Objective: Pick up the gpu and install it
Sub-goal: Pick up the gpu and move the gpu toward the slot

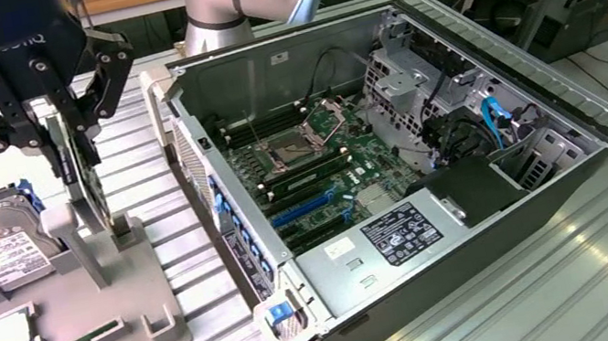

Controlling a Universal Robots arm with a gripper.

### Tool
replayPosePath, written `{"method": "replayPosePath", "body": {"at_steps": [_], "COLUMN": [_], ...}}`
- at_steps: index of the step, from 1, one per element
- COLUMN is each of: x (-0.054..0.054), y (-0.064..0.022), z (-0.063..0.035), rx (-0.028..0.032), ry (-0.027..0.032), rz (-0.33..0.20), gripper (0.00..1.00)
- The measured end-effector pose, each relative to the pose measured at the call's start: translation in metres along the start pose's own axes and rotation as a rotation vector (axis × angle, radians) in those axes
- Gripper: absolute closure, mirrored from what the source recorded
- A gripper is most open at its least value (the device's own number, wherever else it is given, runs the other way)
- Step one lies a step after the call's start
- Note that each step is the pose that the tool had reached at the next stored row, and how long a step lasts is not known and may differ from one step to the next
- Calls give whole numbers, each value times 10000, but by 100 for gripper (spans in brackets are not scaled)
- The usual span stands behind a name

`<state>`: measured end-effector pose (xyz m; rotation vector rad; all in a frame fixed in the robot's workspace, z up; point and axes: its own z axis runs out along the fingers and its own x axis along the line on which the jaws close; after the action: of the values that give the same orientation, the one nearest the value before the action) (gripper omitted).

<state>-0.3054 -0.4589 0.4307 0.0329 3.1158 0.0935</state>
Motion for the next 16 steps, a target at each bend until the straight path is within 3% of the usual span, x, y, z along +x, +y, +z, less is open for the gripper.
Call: {"method": "replayPosePath", "body": {"at_steps": [14,16], "x": [-5,-6], "y": [12,14], "z": [-203,-216], "rx": [0,64], "ry": [0,0], "rz": [0,-2], "gripper": [73,73]}}
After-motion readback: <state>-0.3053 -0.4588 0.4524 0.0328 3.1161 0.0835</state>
